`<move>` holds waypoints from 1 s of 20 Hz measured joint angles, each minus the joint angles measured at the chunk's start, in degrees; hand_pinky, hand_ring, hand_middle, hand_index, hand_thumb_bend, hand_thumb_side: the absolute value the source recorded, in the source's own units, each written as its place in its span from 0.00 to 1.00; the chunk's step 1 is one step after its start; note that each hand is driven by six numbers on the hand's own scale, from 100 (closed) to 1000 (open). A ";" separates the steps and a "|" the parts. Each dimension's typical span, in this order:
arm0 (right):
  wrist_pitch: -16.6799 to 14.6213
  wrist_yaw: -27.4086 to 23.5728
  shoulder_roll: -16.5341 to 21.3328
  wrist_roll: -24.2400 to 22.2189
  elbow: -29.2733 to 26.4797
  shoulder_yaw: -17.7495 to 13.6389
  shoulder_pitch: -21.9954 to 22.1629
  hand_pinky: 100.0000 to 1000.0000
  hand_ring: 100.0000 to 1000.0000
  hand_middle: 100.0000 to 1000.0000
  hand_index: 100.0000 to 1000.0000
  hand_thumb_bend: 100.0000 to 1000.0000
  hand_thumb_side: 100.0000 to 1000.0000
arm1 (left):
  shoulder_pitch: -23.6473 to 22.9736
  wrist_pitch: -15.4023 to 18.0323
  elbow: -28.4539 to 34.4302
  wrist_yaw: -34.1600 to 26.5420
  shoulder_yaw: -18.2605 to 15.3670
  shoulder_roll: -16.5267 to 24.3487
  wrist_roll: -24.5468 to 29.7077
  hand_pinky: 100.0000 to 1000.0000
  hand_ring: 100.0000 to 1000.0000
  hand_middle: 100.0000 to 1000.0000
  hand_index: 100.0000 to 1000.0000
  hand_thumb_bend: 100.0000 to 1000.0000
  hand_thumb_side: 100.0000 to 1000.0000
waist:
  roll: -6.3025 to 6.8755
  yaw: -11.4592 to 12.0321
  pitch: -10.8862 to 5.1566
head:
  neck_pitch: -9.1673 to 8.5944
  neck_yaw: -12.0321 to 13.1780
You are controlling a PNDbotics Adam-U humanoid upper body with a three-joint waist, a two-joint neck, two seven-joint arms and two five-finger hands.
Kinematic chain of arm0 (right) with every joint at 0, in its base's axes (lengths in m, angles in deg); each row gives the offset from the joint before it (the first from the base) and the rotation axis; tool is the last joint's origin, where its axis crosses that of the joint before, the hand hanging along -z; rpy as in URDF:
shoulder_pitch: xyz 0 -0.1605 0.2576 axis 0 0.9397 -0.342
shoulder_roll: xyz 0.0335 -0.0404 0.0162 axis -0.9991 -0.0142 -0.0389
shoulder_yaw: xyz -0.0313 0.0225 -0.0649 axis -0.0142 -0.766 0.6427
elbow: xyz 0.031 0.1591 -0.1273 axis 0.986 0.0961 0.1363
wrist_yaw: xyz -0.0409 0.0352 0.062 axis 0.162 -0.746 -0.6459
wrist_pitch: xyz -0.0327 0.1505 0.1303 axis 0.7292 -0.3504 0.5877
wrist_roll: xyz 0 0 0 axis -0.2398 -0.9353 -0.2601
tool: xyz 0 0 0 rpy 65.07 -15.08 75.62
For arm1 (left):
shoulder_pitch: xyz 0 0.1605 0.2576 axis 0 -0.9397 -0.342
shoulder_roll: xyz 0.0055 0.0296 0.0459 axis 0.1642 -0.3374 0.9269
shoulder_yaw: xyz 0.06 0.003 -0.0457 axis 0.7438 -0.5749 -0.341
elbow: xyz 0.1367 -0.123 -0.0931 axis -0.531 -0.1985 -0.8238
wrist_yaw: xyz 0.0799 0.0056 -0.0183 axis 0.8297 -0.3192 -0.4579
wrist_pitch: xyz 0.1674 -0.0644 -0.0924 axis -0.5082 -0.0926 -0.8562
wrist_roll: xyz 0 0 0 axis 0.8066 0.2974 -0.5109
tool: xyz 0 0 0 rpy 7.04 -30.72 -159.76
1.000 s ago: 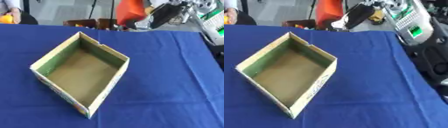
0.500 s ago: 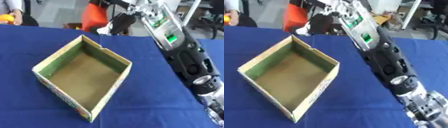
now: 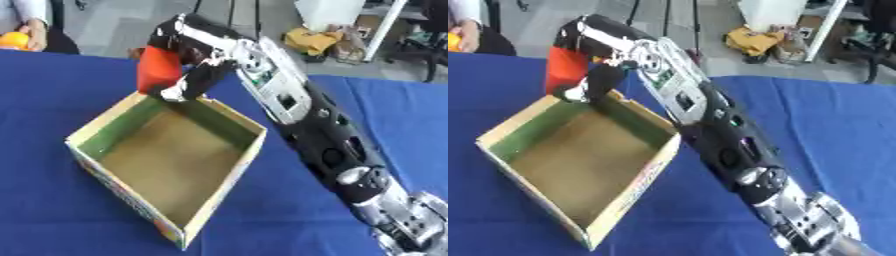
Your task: Pick up objects on the table and place them in the box.
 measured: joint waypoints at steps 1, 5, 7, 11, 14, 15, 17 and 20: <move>-0.35 0.47 -0.42 0.10 0.52 0.27 0.36 0.67 0.49 0.28 0.34 0.15 0.12 | 0.14 0.21 0.00 -0.22 0.01 0.00 -0.06 0.50 0.68 0.80 0.91 0.00 1.00 | 0.00 0.02 0.01 | -0.02 -0.05; -1.71 2.51 -1.98 0.14 2.44 1.42 1.70 0.66 0.49 0.29 0.35 0.13 0.12 | 0.47 0.94 0.00 -0.87 0.03 0.03 -0.27 0.50 0.68 0.80 0.90 0.00 1.00 | 0.00 0.17 0.20 | -0.22 -0.23; -2.48 3.74 -2.56 0.02 3.36 2.01 2.33 0.66 0.49 0.29 0.35 0.12 0.11 | 0.64 1.26 0.00 -1.19 0.03 0.05 -0.28 0.50 0.68 0.80 0.90 0.00 1.00 | 0.00 0.23 0.22 | -0.24 -0.26; -4.06 6.39 -3.33 -0.02 5.27 2.93 3.30 0.66 0.50 0.29 0.36 0.14 0.07 | 0.72 1.52 0.00 -1.38 0.04 0.05 -0.14 0.50 0.68 0.80 0.90 0.00 1.00 | 0.00 0.21 0.37 | -0.26 -0.24; -5.04 7.96 -4.13 -0.59 6.71 3.31 4.02 0.66 0.50 0.30 0.36 0.10 0.08 | 0.82 1.52 0.00 -1.45 0.04 0.06 -0.11 0.50 0.68 0.80 0.90 0.00 1.00 | 0.00 -0.02 0.74 | -0.29 -0.17; -5.32 8.42 -4.48 -0.89 7.14 3.39 4.23 0.66 0.50 0.30 0.36 0.10 0.08 | 0.99 1.51 0.00 -1.45 0.04 0.06 -0.10 0.50 0.68 0.80 0.90 0.00 1.00 | 0.00 -0.06 0.84 | -0.30 -0.16; -5.81 9.29 -4.96 -1.37 7.75 3.51 4.41 0.66 0.50 0.30 0.37 0.10 0.08 | 1.14 1.50 0.00 -1.45 0.04 0.06 -0.08 0.50 0.68 0.80 0.90 0.00 1.00 | 0.00 -0.12 0.86 | -0.33 -0.02; -6.58 9.99 -5.20 -1.68 7.87 3.54 4.42 0.67 0.54 0.35 0.42 0.07 0.09 | 1.14 1.47 0.00 -1.45 0.04 0.06 -0.05 0.50 0.68 0.80 0.90 0.00 1.00 | 0.00 -0.16 0.86 | -0.47 0.18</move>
